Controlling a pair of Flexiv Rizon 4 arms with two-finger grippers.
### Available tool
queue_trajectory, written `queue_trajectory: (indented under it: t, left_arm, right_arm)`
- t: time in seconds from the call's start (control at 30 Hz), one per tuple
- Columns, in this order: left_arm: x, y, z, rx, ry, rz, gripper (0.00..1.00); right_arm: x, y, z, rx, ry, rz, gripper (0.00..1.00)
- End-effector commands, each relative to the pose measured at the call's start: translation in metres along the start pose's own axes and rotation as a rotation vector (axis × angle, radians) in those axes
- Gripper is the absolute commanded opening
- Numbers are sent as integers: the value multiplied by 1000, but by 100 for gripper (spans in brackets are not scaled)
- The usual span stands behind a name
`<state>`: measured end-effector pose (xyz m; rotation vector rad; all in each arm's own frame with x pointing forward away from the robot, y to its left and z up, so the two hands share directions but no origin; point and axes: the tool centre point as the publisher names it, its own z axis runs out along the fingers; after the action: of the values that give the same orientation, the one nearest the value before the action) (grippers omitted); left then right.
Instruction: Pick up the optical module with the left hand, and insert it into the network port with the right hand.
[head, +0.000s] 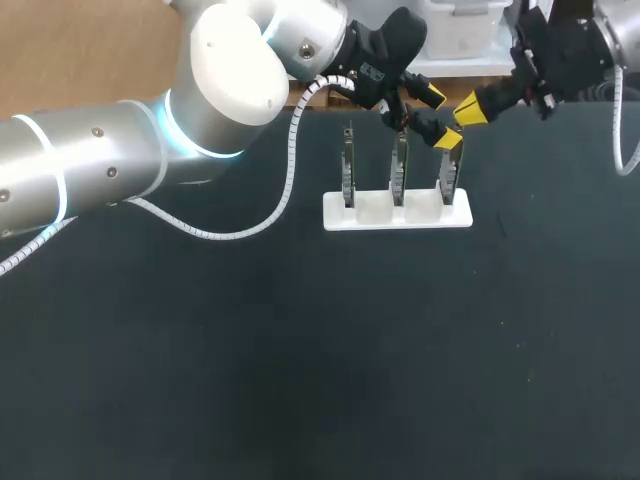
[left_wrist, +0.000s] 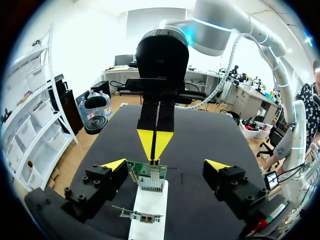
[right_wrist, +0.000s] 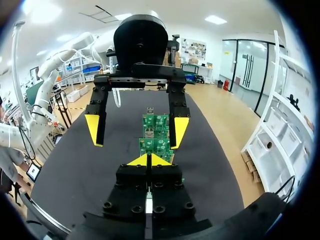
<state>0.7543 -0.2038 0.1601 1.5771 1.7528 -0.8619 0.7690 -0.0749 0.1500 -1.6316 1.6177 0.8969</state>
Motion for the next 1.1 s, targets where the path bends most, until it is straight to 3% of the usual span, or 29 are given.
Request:
queue_trajectory:
  t: [0.03,1.1]
  left_arm:
    - [1,-1,0,-3,-3,2,100]
    - [1,-1,0,-3,-3,2,100]
  right_arm:
    - [2,-4,2,-9,-1,5,0]
    - [12,-1,11,-38,-1,39,0]
